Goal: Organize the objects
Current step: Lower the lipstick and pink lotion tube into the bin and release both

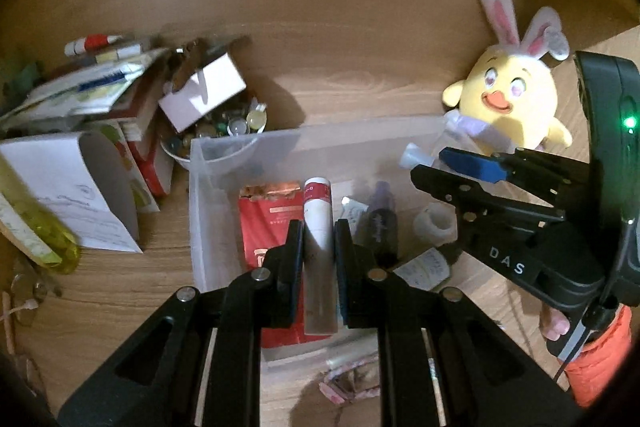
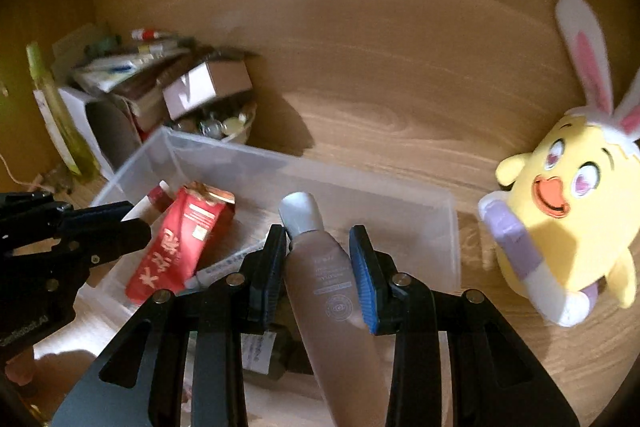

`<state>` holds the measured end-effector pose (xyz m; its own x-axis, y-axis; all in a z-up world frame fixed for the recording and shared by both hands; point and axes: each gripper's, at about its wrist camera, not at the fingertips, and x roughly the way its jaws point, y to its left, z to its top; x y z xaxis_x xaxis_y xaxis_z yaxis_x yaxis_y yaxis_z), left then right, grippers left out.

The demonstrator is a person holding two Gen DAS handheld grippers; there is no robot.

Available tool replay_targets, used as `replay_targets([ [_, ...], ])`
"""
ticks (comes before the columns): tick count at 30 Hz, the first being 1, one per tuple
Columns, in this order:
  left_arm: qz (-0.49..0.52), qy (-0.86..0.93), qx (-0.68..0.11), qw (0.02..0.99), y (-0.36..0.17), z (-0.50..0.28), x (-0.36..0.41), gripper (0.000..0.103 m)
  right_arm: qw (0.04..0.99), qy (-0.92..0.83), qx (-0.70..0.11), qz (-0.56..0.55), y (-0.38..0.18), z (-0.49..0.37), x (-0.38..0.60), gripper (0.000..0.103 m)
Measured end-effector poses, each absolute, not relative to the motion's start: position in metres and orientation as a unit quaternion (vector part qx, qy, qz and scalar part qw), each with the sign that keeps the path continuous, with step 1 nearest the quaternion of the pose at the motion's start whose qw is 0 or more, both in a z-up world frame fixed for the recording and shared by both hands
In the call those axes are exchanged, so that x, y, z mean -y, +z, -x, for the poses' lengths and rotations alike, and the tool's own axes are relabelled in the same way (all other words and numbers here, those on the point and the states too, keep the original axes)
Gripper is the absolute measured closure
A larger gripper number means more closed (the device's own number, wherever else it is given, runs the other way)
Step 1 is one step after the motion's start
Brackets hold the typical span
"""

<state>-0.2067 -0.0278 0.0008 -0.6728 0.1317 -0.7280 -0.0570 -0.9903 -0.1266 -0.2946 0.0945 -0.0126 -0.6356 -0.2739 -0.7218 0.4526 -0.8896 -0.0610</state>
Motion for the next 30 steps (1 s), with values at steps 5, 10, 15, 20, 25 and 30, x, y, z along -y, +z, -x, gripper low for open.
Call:
replay_targets([
  [5,0.421,0.904,0.047,0.058,-0.012,0.216,0.026,0.089,0.213,-0.881,-0.137,-0.4,-0.028,0.302,-0.087,0.089],
  [10,0.43,0.899,0.047,0.063,-0.018,0.22,0.027,0.088,0.223,-0.874,-0.132,-0.411,-0.03,0.3,-0.086,0.089],
  [15,0.429,0.9,0.047,0.065,-0.015,0.218,0.03,0.084,0.232,-0.875,-0.126,-0.407,-0.019,0.287,-0.092,0.088],
  [20,0.407,0.911,0.037,0.061,0.0,0.202,0.027,0.069,0.23,-0.884,-0.124,-0.388,-0.003,0.263,-0.105,0.064],
  [25,0.365,0.93,0.02,0.051,0.023,0.171,0.021,0.038,0.227,-0.895,-0.11,-0.367,0.013,0.242,-0.123,0.04],
  [30,0.348,0.936,0.007,0.057,0.029,0.137,0.017,0.024,0.221,-0.906,-0.102,-0.347,0.02,0.217,-0.143,0.031],
])
